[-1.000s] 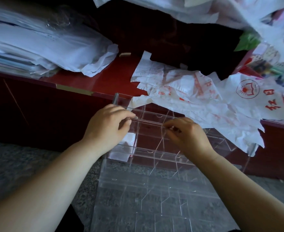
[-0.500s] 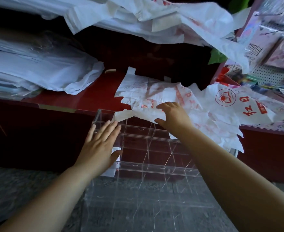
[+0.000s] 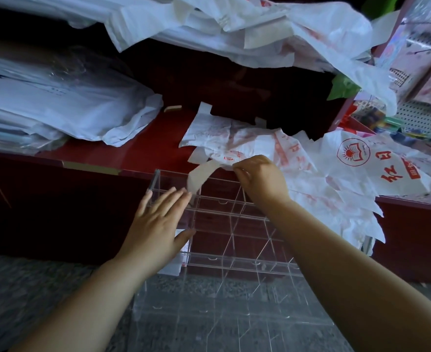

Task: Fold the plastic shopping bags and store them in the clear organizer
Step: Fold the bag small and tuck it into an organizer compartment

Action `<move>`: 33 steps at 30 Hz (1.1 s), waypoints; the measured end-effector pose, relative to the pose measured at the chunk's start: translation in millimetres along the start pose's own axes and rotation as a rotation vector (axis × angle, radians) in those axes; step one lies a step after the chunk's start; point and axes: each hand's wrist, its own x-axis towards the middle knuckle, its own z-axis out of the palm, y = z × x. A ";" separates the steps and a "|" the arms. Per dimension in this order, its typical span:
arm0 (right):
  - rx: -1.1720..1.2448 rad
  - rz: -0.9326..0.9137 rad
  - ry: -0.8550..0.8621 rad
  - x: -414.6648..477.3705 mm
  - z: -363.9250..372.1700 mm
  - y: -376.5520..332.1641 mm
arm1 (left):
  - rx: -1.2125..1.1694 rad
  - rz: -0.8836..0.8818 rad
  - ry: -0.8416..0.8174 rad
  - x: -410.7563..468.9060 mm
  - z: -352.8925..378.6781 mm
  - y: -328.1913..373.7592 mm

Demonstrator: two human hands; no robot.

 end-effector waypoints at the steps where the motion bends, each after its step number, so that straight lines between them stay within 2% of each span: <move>1: 0.034 -0.036 0.108 -5.0 -2.6 -1.4 | -0.037 -0.004 0.010 1.7 -2.7 -0.1; 3: 0.080 -0.113 0.175 -18.4 -5.8 -7.1 | -0.186 -0.071 0.036 4.5 -12.2 2.6; 7: 0.123 -0.236 0.096 -43.7 -5.0 -19.4 | -0.573 -0.263 0.112 7.2 -33.7 11.0; 9: 0.131 -0.286 0.086 -53.1 -2.1 -23.2 | -0.528 -0.226 0.137 6.8 -35.3 13.1; 12: 0.121 -0.304 0.084 -63.3 -1.9 -24.8 | -0.295 -0.044 0.074 5.7 -23.6 11.5; 16: 0.031 -0.226 0.082 -75.9 -10.7 -20.7 | -0.100 0.032 0.008 5.3 -7.1 11.8; 20: 0.026 -0.158 0.040 -85.9 -24.1 -10.3 | -0.109 0.081 0.040 8.6 -5.8 25.4; 23: -0.153 -0.176 0.027 -92.1 -28.1 3.9 | -0.113 0.120 0.140 11.9 -6.3 37.3; 33: -0.271 -0.058 0.132 -109.5 -31.3 44.5 | -0.153 0.026 0.234 25.1 -14.2 31.6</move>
